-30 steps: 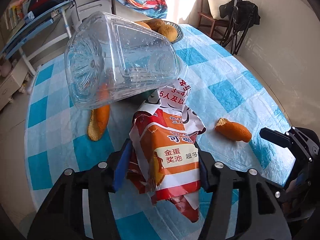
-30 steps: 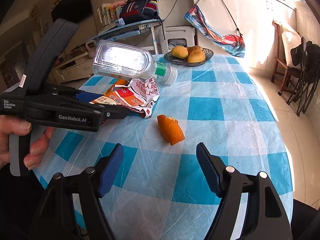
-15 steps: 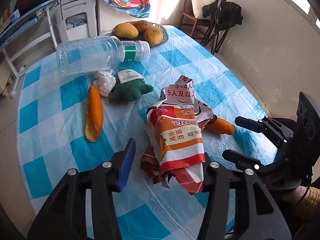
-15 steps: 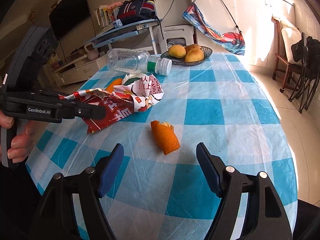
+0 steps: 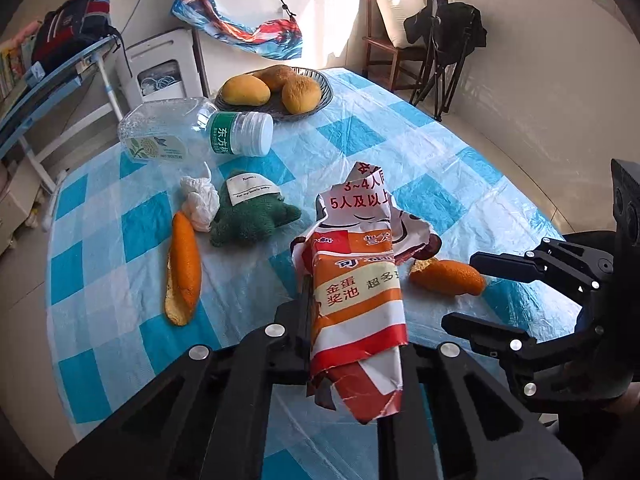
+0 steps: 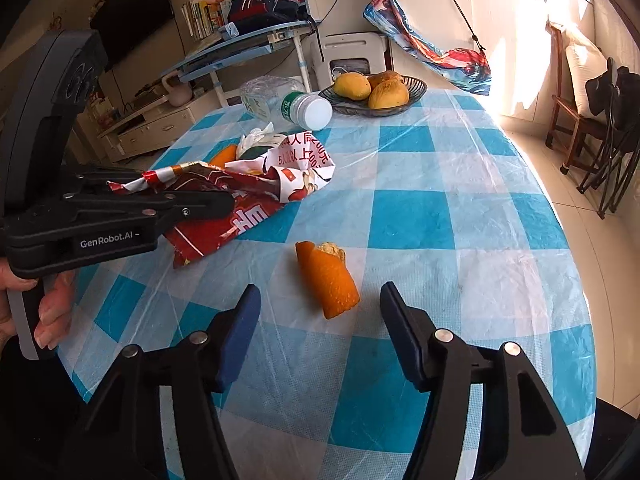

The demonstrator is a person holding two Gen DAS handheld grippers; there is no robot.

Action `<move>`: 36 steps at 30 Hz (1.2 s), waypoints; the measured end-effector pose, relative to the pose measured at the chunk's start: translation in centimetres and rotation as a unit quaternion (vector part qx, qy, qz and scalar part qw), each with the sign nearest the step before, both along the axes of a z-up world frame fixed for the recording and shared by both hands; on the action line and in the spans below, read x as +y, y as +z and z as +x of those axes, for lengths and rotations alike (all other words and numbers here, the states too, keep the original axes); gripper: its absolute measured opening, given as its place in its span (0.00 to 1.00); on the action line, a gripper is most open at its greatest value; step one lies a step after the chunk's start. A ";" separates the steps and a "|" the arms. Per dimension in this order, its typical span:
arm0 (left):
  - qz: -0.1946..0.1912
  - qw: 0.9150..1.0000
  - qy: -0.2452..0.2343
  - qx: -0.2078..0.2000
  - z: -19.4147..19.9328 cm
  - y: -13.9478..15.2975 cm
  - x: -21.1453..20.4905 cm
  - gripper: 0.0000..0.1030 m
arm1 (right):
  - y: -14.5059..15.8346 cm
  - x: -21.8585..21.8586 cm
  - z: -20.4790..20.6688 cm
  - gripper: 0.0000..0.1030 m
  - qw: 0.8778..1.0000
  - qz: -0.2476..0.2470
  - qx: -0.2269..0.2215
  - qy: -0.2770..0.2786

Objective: Collect trash
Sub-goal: 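Grasp the red-and-white snack bag with the left gripper while the right gripper grasps an orange peel, then carry the snack bag with the left gripper and the peel with the right gripper to the basin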

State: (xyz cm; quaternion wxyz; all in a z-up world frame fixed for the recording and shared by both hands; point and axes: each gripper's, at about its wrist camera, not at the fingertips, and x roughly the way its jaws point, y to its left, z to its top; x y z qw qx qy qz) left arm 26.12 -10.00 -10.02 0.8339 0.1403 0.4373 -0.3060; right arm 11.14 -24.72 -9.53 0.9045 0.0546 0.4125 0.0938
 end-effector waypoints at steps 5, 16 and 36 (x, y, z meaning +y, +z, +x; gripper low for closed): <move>-0.071 0.997 0.030 0.008 0.5 2.5 3.6 0.07 | -0.1 -0.6 -0.4 0.20 1.000 0.012 0.000 -0.002; -0.151 0.974 0.170 -0.007 1.0 5.5 15.3 0.07 | 1.4 0.6 -2.1 0.17 0.998 0.050 -0.024 0.015; -0.151 0.928 0.340 -0.001 0.9 5.8 26.5 0.07 | 6.7 9.5 -0.4 0.15 0.988 0.090 -0.069 0.107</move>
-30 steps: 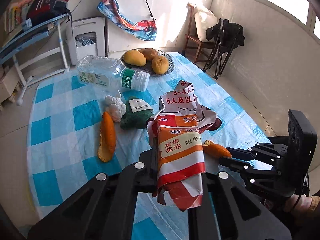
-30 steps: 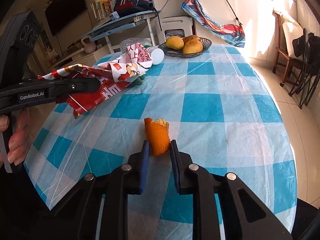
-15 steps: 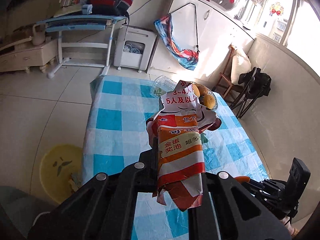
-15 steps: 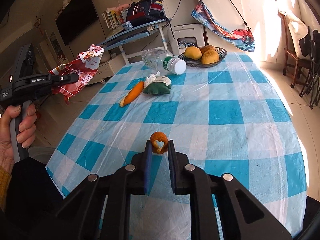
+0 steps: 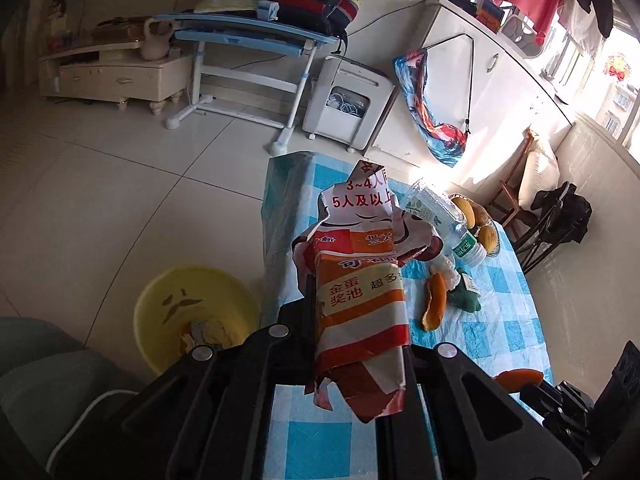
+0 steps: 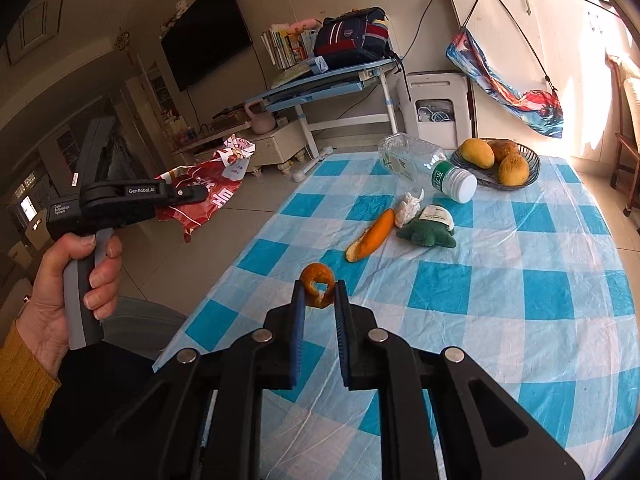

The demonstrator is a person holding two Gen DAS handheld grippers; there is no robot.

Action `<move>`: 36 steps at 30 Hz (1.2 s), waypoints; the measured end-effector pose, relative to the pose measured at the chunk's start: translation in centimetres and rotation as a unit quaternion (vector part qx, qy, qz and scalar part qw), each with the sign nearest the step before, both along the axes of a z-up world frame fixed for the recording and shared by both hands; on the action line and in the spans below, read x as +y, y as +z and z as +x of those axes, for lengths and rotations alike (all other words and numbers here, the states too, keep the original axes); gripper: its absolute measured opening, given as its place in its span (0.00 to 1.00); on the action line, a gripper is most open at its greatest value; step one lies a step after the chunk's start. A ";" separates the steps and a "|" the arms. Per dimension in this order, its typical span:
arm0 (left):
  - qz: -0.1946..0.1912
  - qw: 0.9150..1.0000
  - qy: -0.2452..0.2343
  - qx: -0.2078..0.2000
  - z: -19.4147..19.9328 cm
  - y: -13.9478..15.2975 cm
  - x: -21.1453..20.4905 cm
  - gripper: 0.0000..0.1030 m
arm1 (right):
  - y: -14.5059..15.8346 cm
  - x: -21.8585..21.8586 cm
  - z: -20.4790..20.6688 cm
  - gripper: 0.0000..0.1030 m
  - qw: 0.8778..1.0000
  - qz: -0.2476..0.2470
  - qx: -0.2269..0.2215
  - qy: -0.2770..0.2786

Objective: Collect trash
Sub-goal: 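Carry the snack bag with the left gripper and the peel with the right gripper to the basin, then open the right gripper to drop the peel while the left gripper releases the snack bag into the basin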

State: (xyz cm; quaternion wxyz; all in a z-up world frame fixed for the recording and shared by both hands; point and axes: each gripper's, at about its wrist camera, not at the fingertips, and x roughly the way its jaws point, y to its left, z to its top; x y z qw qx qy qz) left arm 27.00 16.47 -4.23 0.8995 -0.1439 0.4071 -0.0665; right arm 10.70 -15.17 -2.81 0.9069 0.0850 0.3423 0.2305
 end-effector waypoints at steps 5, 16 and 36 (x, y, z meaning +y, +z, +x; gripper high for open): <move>-0.033 0.996 0.073 0.045 1.9 -2.3 4.7 0.07 | 0.8 5.0 2.8 0.15 0.999 -0.002 -0.010 0.052; -0.046 0.988 0.128 0.074 4.8 -4.4 8.3 0.07 | -0.3 13.7 9.2 0.15 0.991 0.000 -0.001 0.133; 0.006 0.980 0.189 0.054 5.0 -2.7 8.2 0.79 | -3.0 15.8 10.3 0.44 0.988 -0.010 0.025 0.150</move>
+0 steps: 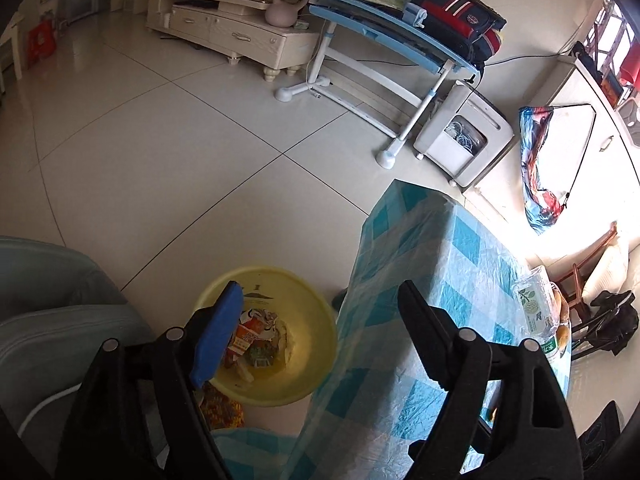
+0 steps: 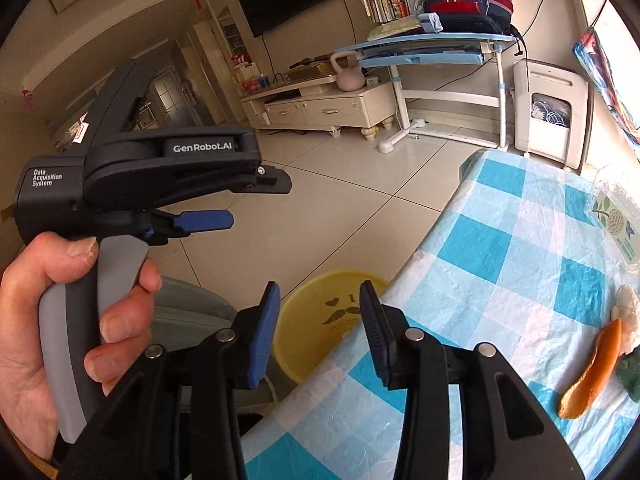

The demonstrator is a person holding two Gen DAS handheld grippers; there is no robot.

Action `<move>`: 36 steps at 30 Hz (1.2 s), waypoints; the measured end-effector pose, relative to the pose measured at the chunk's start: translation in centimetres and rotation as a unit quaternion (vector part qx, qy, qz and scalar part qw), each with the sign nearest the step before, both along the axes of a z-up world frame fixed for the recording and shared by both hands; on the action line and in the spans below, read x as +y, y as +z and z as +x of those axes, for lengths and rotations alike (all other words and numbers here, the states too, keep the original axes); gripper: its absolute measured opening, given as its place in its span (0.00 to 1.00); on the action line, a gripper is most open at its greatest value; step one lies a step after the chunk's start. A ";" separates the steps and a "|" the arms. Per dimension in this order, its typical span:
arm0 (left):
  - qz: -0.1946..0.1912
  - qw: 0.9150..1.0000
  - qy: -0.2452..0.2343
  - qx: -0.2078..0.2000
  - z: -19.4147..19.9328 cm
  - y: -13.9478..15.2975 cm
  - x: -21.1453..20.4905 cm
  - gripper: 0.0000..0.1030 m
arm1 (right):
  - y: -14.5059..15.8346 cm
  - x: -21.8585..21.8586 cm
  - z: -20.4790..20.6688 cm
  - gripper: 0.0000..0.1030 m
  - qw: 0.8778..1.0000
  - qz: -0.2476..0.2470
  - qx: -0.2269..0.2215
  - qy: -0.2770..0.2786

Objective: Collect trash
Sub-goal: 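Open the right gripper to drop the peel while the left gripper releases the snack bag into the basin, then move both open tools back over the table toward the remaining orange peel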

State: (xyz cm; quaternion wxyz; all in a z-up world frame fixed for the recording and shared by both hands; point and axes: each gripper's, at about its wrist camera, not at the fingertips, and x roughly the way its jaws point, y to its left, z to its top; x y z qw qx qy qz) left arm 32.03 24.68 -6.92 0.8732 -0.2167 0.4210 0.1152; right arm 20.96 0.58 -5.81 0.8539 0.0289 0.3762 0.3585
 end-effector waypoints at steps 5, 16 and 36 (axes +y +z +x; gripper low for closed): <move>0.058 0.998 -0.022 -0.025 -0.4 1.9 -2.4 0.86 | 0.0 -3.8 -3.7 0.58 0.999 -0.015 -0.023 -0.023; 0.112 0.987 -0.114 -0.016 -0.4 1.4 -8.9 0.88 | -0.5 -14.5 -7.2 0.65 0.987 -0.039 -0.022 -0.151; 0.250 0.920 -0.300 -0.016 -2.0 -1.0 -22.9 0.88 | -2.3 -20.6 -6.7 0.67 0.979 -0.049 -0.003 -0.196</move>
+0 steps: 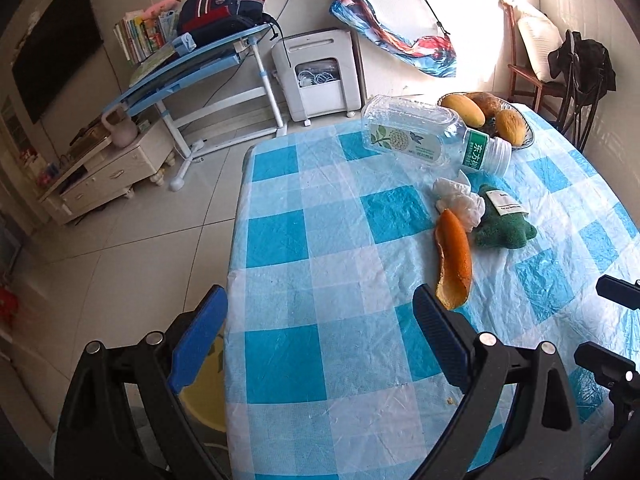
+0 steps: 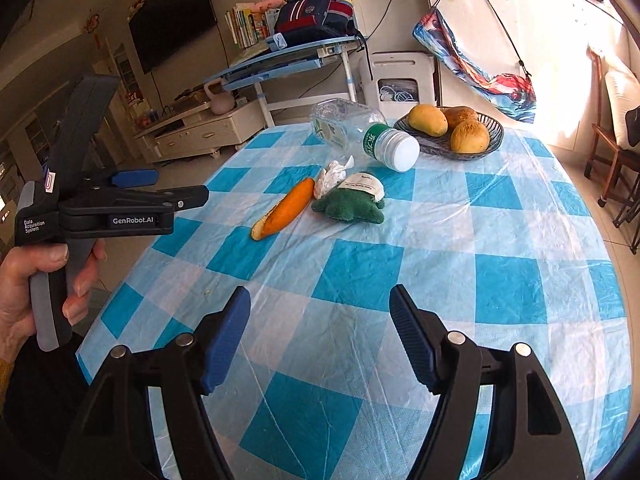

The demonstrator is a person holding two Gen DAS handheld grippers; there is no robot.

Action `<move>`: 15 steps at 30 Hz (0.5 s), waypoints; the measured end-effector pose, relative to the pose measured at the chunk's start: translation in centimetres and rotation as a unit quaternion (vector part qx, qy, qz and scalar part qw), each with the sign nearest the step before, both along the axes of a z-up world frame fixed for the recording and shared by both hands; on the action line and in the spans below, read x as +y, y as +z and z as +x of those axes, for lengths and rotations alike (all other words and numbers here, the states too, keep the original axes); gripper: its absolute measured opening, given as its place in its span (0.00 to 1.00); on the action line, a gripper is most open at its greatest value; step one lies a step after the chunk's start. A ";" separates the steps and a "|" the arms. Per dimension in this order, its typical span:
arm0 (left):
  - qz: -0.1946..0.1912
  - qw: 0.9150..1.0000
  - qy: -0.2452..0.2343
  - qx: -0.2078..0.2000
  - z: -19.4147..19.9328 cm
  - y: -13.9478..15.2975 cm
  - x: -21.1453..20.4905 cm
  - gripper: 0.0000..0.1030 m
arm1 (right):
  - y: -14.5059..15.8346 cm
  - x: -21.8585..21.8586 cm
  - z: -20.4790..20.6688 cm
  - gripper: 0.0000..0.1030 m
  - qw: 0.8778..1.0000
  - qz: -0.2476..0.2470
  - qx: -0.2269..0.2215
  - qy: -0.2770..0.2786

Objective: Collect trash
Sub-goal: 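Move both open tools back over the table toward the remaining orange peel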

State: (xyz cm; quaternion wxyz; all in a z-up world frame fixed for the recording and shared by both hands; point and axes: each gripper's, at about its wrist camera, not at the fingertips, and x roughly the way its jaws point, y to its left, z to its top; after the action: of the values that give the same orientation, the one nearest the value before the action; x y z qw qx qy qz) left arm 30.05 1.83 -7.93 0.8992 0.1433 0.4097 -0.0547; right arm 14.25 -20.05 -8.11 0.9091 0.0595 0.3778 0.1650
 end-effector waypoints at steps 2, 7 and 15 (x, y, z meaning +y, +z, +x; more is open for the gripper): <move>0.004 1.000 -0.001 -0.003 0.1 -0.1 -0.2 0.88 | -0.1 0.0 0.1 0.68 1.000 0.002 0.003 0.001; 0.015 1.000 -0.007 -0.008 0.1 -0.1 -0.9 0.88 | -0.3 0.1 0.2 0.68 1.000 0.005 0.008 0.009; 0.033 0.999 -0.020 -0.013 -0.4 -0.3 -1.7 0.89 | -0.2 -0.1 0.0 0.69 1.000 0.010 0.008 -0.001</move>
State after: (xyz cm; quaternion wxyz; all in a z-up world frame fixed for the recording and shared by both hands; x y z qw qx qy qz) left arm 29.65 0.10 -8.20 0.8981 0.1815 0.3965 -0.0576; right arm 14.28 -20.20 -8.36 0.9055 0.0704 0.3834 0.1676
